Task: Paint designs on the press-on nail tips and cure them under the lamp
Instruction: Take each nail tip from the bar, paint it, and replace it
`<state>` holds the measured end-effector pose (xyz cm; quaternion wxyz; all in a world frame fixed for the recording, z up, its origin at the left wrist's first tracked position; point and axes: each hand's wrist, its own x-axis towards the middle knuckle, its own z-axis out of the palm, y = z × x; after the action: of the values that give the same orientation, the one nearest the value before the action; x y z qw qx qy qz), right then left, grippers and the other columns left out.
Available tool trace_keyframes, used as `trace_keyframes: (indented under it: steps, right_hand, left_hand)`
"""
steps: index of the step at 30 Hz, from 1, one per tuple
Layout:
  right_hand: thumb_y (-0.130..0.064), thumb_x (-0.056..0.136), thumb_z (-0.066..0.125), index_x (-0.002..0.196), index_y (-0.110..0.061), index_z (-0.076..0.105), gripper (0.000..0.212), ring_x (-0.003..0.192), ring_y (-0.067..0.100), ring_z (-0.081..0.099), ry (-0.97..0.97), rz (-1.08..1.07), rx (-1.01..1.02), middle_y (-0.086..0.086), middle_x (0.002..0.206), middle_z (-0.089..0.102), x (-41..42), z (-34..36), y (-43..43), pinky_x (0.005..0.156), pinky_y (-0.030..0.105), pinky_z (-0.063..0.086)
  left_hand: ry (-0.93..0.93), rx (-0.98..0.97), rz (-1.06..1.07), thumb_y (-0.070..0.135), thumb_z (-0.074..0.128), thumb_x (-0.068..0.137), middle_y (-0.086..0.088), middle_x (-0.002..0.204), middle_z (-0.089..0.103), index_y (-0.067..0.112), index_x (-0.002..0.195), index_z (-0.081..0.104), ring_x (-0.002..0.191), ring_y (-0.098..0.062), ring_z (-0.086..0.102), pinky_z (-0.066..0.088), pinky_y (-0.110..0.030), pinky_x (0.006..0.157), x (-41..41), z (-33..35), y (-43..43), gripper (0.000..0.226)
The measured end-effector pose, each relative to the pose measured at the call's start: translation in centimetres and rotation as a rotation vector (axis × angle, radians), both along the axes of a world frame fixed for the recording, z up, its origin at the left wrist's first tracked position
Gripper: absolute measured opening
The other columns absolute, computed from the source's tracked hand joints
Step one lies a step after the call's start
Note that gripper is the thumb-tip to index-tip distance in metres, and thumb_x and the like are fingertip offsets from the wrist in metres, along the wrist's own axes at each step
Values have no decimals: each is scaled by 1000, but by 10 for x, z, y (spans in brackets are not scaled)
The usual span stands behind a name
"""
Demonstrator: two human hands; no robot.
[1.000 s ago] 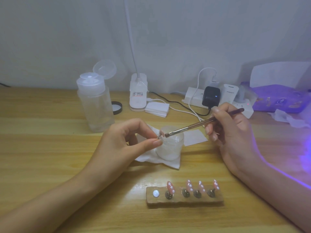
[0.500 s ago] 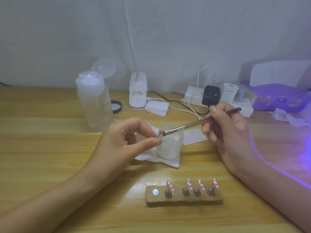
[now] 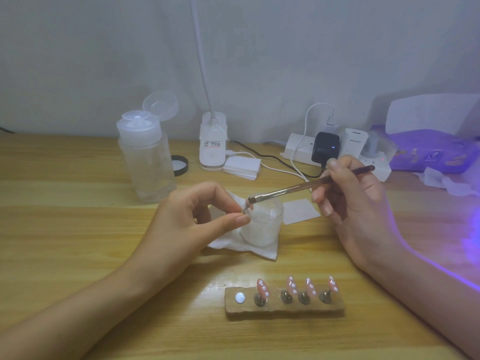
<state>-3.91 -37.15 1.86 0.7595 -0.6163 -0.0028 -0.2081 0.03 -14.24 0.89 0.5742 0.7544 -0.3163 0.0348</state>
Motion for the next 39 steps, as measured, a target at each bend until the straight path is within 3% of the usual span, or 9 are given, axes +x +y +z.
trace_keyframes:
  steps: [4,9,13,18,24,39]
  right_hand:
    - [-21,98,55,71,-20,48,28,41,10,38,53,-43,6,2,52,55,1,-2,-1,41,16,30]
    - [-30,94,59,73,-20,49,25,40,10,42,-1,3,-8,3,55,60,0,-1,1,40,16,28]
    - [-22,98,55,71,-20,48,28,41,10,38,35,-54,5,3,52,57,2,-2,-1,42,18,28]
    - [-35,89,60,72,-20,50,25,40,10,45,-28,25,18,4,55,61,1,-1,1,37,15,31]
    - [-33,90,58,72,-18,49,25,40,9,44,13,-15,47,2,53,59,1,0,-1,36,15,31]
    - [-38,84,60,76,-15,50,26,42,9,47,50,20,33,2,54,60,3,-1,2,38,15,34]
  left_hand:
    - [-2,8,10,33,80,75,26,53,55,26,70,67,45,-1,36,29,-4,47,1,-1,0,16]
    - [-1,-8,2,35,77,72,26,53,54,25,69,66,44,-1,35,29,-4,47,-1,0,0,15]
    - [-18,1,7,33,80,75,26,52,54,24,70,66,44,-1,35,28,-4,47,0,-1,0,17]
    - [-40,5,3,33,82,75,27,54,54,22,72,66,44,-1,35,28,-3,47,0,-1,0,20]
    - [-73,30,2,27,74,80,29,54,54,21,74,65,43,1,37,27,-2,47,0,-1,0,13]
    - [-68,24,14,16,76,86,22,44,40,16,73,63,40,-2,29,23,-6,45,1,-1,-1,19]
